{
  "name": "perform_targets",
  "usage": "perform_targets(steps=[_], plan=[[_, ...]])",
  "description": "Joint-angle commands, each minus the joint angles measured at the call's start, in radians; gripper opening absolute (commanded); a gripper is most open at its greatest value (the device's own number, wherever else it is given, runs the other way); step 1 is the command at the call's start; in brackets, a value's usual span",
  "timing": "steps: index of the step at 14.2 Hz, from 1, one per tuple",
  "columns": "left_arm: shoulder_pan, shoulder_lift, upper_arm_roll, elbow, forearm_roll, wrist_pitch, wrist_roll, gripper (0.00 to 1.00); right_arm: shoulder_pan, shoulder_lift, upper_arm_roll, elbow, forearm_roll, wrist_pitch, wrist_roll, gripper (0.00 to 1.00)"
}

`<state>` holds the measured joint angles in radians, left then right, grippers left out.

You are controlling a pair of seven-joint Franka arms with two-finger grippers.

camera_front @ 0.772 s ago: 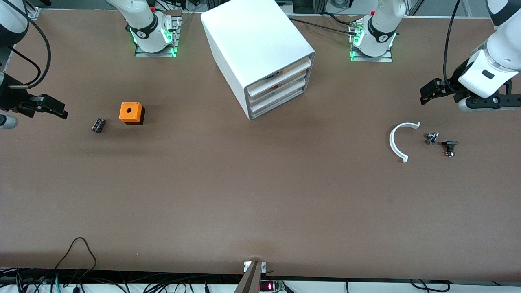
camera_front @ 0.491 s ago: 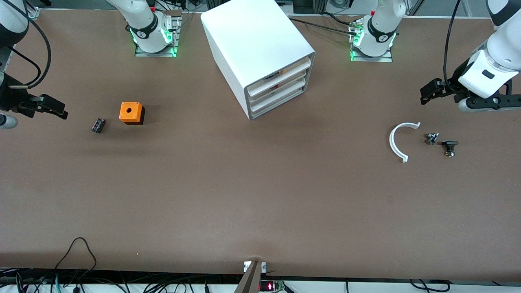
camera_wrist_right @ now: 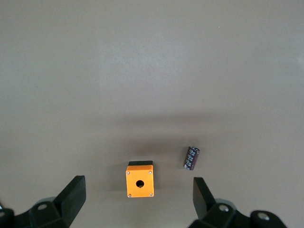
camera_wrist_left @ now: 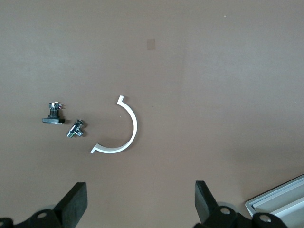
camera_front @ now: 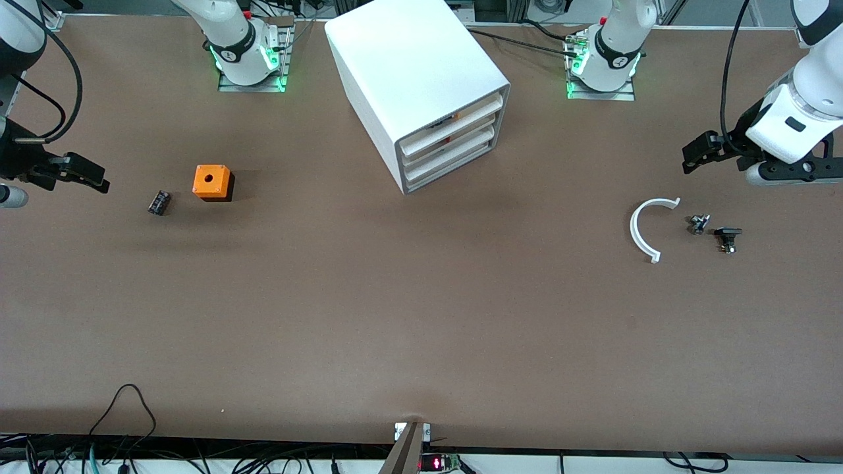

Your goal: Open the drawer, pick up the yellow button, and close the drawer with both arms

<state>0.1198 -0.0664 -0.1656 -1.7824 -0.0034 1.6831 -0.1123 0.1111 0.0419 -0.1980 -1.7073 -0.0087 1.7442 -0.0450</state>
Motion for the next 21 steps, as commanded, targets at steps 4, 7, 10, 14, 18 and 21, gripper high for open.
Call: perform_targets(steps=[4,7,10,14,18,21], plan=[[0.014,0.106,-0.002,0.124,-0.050,-0.036,0.020,1.00,0.004,-0.002,0.000,0.009,-0.004,-0.006,0.050,1.00],[-0.006,0.187,-0.034,0.094,-0.052,-0.071,0.026,1.00,0.004,-0.003,0.000,0.011,-0.004,-0.012,0.036,1.00],[-0.035,0.310,-0.046,0.078,-0.116,-0.057,0.065,1.00,0.002,-0.004,0.000,0.011,-0.004,-0.012,0.036,1.00],[-0.038,0.330,-0.052,-0.124,-0.471,0.010,0.085,1.00,0.004,-0.004,0.000,0.011,-0.002,-0.014,0.034,1.00],[-0.040,0.332,-0.172,-0.256,-0.691,0.007,0.194,1.00,0.012,-0.004,0.017,0.011,-0.002,-0.012,0.040,1.00],[-0.046,0.330,-0.235,-0.334,-0.920,0.015,0.258,1.00,0.012,-0.004,0.019,0.011,-0.001,-0.014,0.040,1.00]])
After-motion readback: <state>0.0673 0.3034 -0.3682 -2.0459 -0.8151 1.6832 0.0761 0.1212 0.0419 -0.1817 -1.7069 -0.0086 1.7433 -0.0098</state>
